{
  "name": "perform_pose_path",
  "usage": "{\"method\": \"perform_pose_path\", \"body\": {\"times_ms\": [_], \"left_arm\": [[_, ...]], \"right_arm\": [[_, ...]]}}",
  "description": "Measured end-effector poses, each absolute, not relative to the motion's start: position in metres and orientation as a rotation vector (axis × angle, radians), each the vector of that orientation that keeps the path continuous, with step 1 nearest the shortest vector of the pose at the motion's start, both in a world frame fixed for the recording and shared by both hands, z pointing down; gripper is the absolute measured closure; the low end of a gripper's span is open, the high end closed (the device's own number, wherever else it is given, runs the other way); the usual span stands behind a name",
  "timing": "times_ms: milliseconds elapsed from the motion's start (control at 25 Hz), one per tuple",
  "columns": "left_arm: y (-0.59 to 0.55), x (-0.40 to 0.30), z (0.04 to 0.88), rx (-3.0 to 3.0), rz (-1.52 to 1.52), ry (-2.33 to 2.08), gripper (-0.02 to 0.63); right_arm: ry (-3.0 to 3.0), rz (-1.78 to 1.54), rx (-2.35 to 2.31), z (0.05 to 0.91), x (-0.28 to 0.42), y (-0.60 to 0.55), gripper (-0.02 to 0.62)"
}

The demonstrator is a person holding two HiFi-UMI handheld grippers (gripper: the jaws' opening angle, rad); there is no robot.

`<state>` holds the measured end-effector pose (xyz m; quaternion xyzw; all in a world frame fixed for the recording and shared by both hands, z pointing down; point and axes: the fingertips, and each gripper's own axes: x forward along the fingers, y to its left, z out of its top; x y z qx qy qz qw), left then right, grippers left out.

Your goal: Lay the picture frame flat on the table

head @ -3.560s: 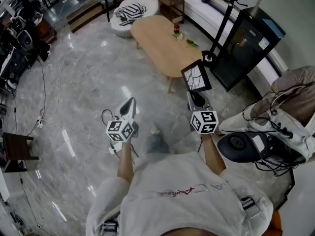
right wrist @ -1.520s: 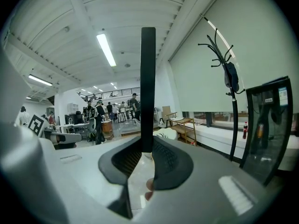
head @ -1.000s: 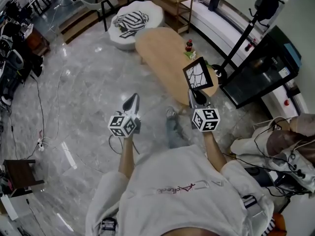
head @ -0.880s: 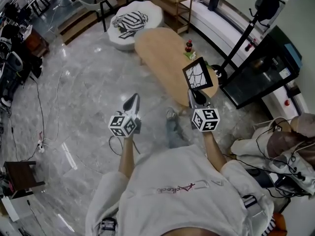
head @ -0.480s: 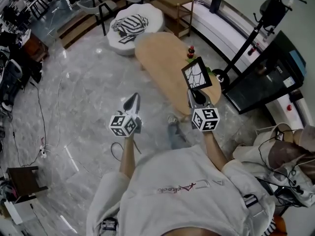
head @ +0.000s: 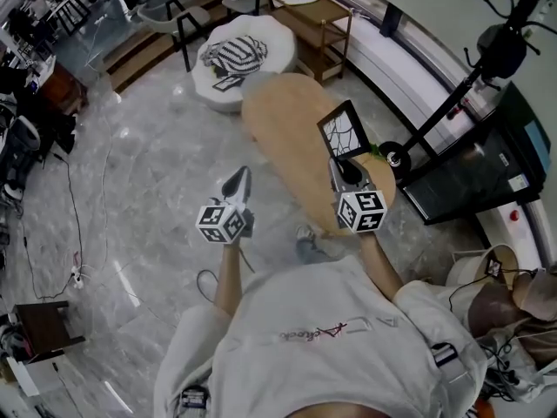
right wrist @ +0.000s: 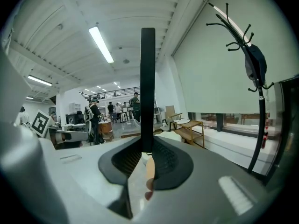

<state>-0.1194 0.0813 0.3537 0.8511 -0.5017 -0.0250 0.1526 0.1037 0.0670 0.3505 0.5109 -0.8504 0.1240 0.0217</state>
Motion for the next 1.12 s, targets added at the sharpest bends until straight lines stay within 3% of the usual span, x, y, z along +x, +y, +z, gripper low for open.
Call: {"method": "perform_pose_path", "body": {"times_ms": [560, 1120], "left_arm": [[-0.07, -0.091, 0.351, 2.454, -0.05, -1.429, 0.606], [-0.115, -0.073, 0.379, 2.414, 0.002, -1.404, 0.606]], "right_arm": [[-2.661, 0.399, 1.555, 0.352, 0.117, -0.083, 0.525], [-2.667, 0.467, 1.521, 0.374, 0.123, -0.137, 0.526]]}}
